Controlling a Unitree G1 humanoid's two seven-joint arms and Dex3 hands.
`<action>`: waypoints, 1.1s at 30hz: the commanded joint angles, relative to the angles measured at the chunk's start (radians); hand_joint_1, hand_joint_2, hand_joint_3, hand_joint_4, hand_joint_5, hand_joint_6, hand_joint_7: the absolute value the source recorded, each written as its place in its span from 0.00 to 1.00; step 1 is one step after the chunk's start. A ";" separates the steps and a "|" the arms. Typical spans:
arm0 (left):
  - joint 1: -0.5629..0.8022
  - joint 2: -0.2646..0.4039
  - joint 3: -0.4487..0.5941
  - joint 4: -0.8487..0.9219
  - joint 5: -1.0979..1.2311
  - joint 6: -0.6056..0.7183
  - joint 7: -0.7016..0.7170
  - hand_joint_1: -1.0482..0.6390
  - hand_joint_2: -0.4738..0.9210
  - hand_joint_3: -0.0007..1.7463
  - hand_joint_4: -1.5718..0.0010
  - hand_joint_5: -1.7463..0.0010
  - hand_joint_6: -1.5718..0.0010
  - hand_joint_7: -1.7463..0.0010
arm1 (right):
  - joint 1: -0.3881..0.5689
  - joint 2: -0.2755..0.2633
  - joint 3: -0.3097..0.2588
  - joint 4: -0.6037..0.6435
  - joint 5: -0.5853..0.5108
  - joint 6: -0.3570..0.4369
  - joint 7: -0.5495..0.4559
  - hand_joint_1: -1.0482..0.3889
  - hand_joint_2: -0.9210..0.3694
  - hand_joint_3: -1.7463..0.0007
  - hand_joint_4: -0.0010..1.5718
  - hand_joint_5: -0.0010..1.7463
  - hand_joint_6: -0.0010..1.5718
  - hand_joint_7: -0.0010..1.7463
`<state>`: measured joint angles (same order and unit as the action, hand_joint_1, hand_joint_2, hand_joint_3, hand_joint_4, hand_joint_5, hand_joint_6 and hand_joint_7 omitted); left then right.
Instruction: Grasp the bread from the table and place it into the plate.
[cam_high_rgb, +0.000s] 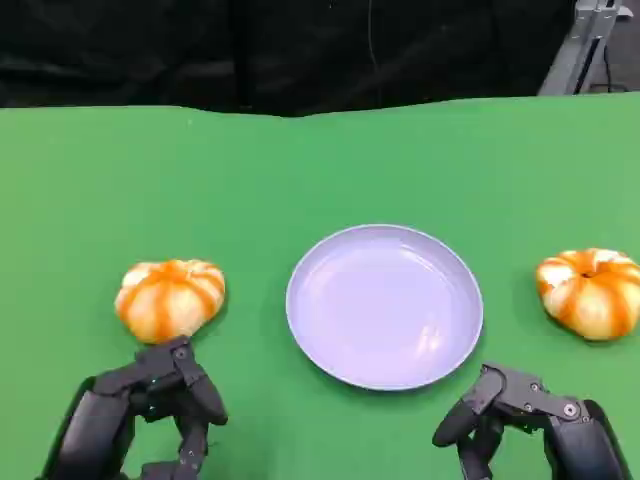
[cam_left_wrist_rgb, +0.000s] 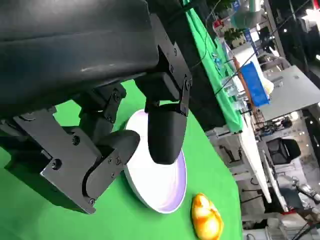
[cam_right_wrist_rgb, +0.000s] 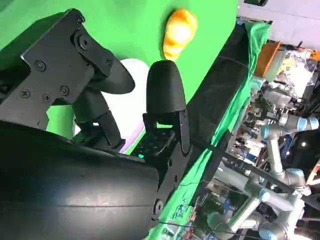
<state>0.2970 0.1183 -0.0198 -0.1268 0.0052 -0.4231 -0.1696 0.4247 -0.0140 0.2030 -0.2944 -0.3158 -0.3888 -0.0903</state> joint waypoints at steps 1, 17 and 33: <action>-0.002 0.015 0.007 0.009 -0.013 -0.004 -0.010 0.62 0.59 0.84 0.48 0.00 0.51 0.08 | -0.001 -0.010 -0.008 0.008 0.014 -0.008 -0.002 0.72 0.48 0.22 0.54 0.95 0.54 0.73; -0.007 0.022 0.007 0.017 -0.005 -0.006 -0.008 0.64 0.59 0.84 0.48 0.00 0.52 0.08 | -0.002 -0.008 -0.009 0.011 0.009 -0.005 -0.005 0.72 0.49 0.22 0.55 0.96 0.54 0.73; -0.127 0.092 0.024 -0.055 0.183 0.270 0.025 0.50 0.98 0.02 0.68 0.68 0.61 0.97 | -0.027 0.004 0.000 0.048 0.000 -0.025 -0.024 0.74 0.49 0.21 0.55 0.95 0.54 0.73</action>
<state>0.2208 0.1708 -0.0018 -0.1557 0.0969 -0.2365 -0.1793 0.4030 -0.0087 0.2070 -0.2554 -0.3150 -0.4033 -0.1007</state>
